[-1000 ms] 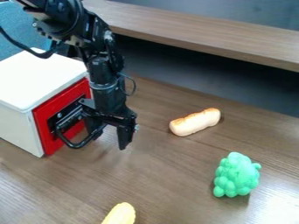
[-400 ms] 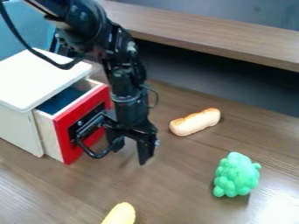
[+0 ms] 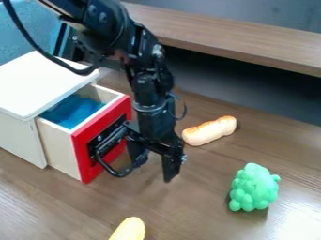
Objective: Open the drawer
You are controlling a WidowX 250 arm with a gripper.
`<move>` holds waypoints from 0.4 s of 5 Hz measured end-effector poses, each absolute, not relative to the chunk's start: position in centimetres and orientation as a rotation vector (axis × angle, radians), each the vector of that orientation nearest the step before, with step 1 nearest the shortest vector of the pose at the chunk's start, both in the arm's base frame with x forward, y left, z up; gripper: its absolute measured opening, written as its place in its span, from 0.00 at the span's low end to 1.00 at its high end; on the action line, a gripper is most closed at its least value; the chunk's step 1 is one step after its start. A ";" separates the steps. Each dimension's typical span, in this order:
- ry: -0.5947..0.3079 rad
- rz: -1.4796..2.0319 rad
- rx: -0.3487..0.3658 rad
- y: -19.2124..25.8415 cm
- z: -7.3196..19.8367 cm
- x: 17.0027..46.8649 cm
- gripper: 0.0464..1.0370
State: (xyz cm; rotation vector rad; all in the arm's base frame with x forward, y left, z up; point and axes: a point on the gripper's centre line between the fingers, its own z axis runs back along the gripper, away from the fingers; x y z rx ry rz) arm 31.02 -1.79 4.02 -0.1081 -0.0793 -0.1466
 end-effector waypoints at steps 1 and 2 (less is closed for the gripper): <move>-0.072 -0.171 -0.119 -3.0 4.0 30.9 0.96; -0.071 -0.176 -0.128 -3.7 4.0 30.8 0.96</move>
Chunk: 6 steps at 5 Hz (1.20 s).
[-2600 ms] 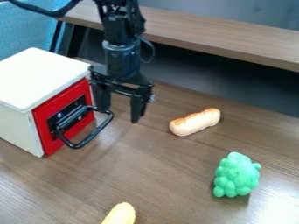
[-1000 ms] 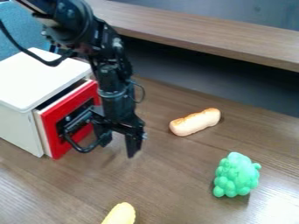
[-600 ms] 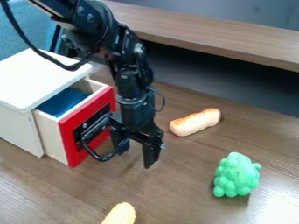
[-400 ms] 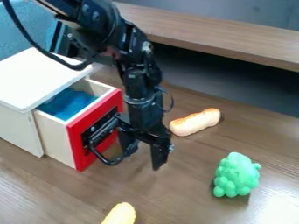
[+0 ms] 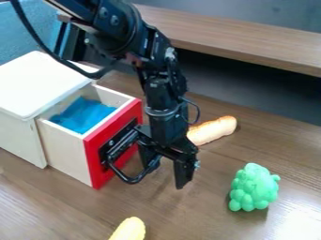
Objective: Open the drawer
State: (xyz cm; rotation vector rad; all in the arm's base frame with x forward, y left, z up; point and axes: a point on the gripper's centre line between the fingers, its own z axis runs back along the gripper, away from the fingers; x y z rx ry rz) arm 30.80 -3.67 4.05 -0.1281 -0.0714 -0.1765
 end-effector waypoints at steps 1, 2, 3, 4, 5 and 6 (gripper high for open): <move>-0.071 -0.173 -0.134 -4.0 4.1 30.8 0.96; -0.050 -0.147 -0.126 -4.0 4.3 30.7 0.96; -0.043 -0.074 -0.054 -3.4 6.6 30.9 0.96; -0.048 -0.020 -0.024 -3.0 9.9 31.1 0.96; -0.059 -0.002 -0.026 -3.2 12.7 31.1 0.96; -0.073 -0.024 -0.038 -4.4 13.9 31.3 0.96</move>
